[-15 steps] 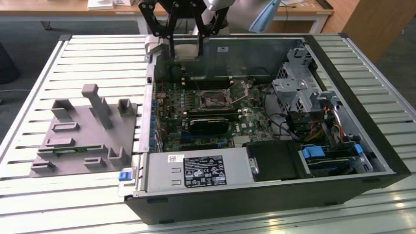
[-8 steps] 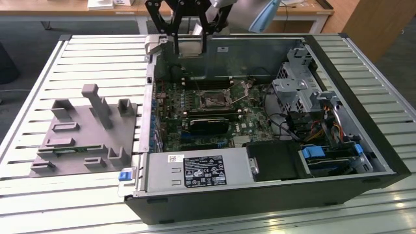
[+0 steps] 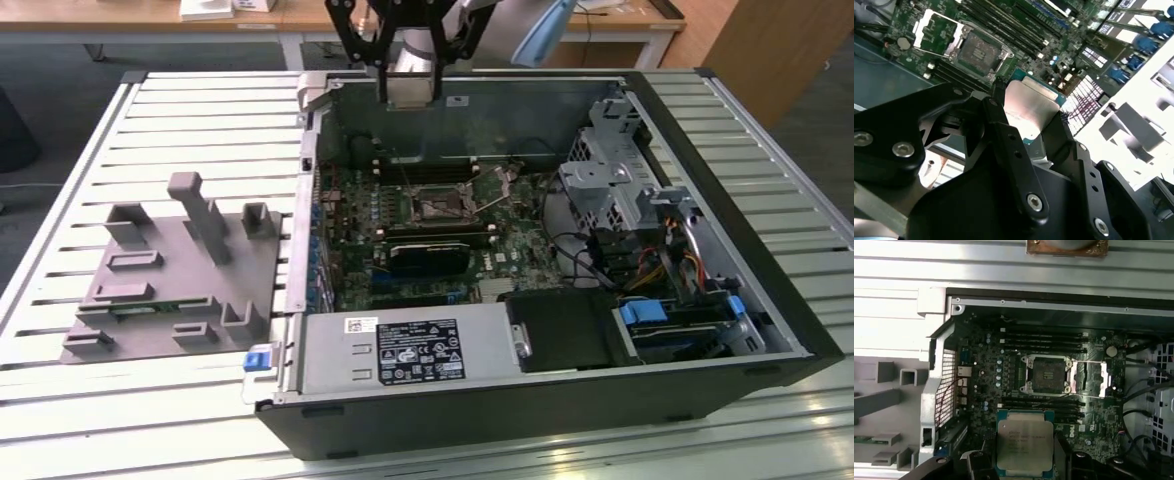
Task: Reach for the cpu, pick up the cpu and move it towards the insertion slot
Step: 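Pick up the cpu and move it towards the insertion slot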
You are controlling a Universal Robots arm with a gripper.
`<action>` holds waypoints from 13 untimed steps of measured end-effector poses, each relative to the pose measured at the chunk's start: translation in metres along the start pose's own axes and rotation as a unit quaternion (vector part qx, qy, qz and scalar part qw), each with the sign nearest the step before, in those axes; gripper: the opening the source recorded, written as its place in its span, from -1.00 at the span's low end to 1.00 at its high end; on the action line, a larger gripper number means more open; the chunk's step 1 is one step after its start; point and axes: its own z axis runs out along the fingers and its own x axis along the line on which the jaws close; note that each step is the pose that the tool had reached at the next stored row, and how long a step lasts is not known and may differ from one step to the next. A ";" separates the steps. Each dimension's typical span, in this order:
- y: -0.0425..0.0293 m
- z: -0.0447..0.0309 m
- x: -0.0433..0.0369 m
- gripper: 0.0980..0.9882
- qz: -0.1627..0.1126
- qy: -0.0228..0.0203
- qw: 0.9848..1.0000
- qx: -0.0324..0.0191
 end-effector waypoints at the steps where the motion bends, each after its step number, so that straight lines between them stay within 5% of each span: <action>1: 0.0014 0.0004 -0.0027 0.00 0.000 0.000 1.000 0.000; 13: 0.0112 0.0048 -0.0357 0.00 0.000 -0.001 1.000 0.000</action>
